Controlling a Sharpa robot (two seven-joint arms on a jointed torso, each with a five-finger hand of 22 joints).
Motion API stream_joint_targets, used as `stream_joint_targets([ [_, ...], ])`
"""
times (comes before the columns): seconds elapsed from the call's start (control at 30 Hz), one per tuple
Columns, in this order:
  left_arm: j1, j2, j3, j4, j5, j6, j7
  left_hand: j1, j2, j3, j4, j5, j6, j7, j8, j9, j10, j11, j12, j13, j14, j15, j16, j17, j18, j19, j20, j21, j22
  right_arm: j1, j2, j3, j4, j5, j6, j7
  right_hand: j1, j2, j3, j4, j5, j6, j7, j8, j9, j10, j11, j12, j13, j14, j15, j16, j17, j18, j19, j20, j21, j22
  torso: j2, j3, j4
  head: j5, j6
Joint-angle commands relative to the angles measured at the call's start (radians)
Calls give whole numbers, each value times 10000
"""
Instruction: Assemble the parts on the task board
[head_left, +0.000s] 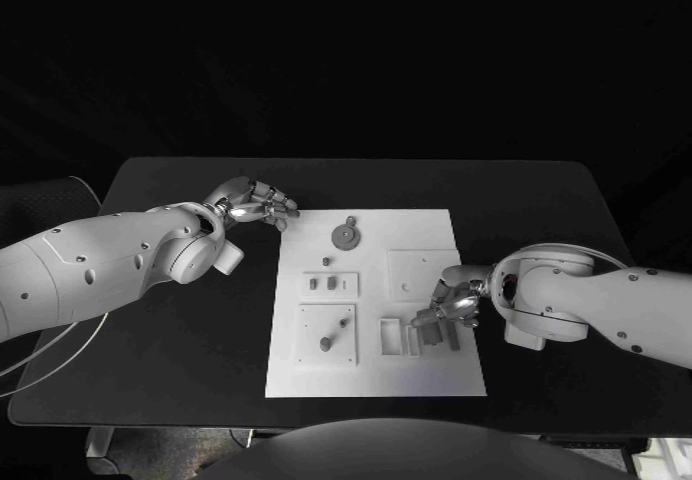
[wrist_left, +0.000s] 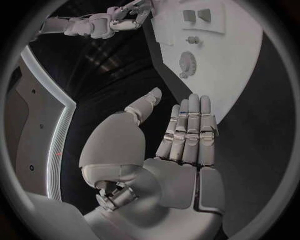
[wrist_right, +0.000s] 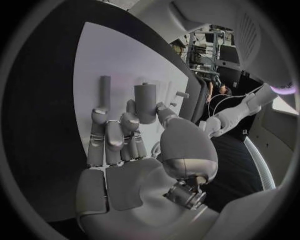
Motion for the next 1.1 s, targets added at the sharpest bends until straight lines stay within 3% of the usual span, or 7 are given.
stream_joint_targets([
  [0.03,9,18,5,14,64,173,3,-21,11,13,60,-11,-68,10,11,-16,-67,-13,-65,-14,12,40,-62,15,79,-45,58,-44,18,134,100,-4,-60,1943,241,-236,-102,64,3289,-3223,19,119,65,36,4,59,-29,43,-11,79,17,-41,5,70,49,5,62,154,-2,-6,-2,4,2],
  [0.4,10,38,5,17,57,189,-24,-42,2,1,86,-12,-68,12,15,-19,-128,13,-68,-35,13,47,-96,55,77,-50,66,-56,30,329,916,-17,-441,3406,564,-616,-153,31,3339,-3254,14,102,68,33,12,50,-26,53,-15,40,21,-40,-32,70,22,4,63,165,3,-5,-3,25,-33],
  [0.6,10,67,6,10,57,202,-24,-49,-3,-5,90,-14,-68,11,16,-20,-135,15,-66,-38,13,48,-102,63,77,-52,67,-59,32,337,1255,-37,-521,3418,555,-786,-199,45,3357,-3235,12,99,72,35,17,40,-22,53,-19,10,27,-40,-55,70,3,11,61,169,4,-17,-7,13,-35],
  [1.1,10,53,6,13,55,213,-36,-53,-5,-11,95,-14,-70,12,16,-21,-146,18,-63,-42,12,49,-115,76,78,-56,68,-64,36,339,1511,-72,-612,2210,573,-972,-280,49,3379,-3227,8,78,81,28,21,18,-13,52,-27,-44,39,-40,-98,70,-24,22,64,177,10,7,-2,72,-99],
])
